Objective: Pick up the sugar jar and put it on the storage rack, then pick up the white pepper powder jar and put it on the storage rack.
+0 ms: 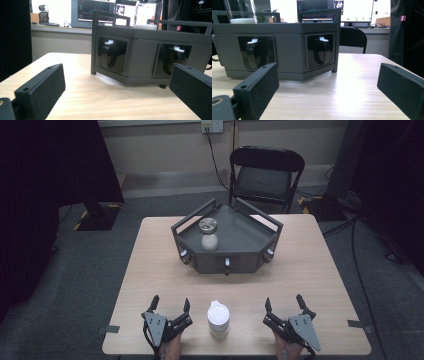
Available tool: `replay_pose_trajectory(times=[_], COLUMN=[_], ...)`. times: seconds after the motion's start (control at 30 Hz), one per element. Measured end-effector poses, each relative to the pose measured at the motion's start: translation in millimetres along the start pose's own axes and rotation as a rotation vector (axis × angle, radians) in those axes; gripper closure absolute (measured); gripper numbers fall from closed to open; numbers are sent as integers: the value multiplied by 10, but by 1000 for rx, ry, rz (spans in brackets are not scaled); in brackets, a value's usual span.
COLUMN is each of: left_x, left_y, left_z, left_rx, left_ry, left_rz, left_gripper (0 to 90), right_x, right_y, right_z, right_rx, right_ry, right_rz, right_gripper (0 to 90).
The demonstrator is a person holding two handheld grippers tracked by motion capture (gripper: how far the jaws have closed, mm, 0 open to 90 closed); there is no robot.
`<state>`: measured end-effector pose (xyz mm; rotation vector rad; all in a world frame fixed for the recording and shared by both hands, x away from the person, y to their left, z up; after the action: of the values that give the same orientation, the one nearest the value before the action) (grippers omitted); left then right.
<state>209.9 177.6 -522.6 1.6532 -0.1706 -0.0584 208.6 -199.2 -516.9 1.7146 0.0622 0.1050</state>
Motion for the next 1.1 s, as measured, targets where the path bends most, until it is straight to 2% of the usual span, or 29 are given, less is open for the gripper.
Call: replay_pose_trajectory(times=[0.03,0.23,0.27,0.3,0.4,0.53,1.1], left_x=[-8,-10,-8,10,20,24,24], left_y=[2,1,4,28,31,35,35], left_z=[12,36,47,81,77,96,99], left_rx=[21,36,45,70,57,63,64], left_ry=[-3,12,16,25,33,47,50], left_rz=[1,-3,-7,-31,-37,-41,-42], left_gripper=[0,0,0,0,4,2,0], right_x=[0,-1,-1,-1,-1,-1,0], right_y=[0,-1,-1,-1,-1,-1,-2], right_z=[0,0,0,0,0,1,-9], right_rx=[0,0,-1,-1,-1,-1,-1], right_ry=[0,0,0,0,0,1,-10], right_rz=[0,0,1,1,1,0,3], right_gripper=[26,26,26,26,26,26,12])
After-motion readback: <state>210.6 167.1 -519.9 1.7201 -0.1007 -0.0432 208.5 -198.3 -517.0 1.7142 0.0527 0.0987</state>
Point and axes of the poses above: each handheld gripper's, and its own axes: x roughly forward along the jaws, y roughly out of its top, z roughly to its right, the point moved 7 cm from there along x, roughly forward along the jaws, and after that the axes turned 9 degrees about x, right-handed, at the moved point
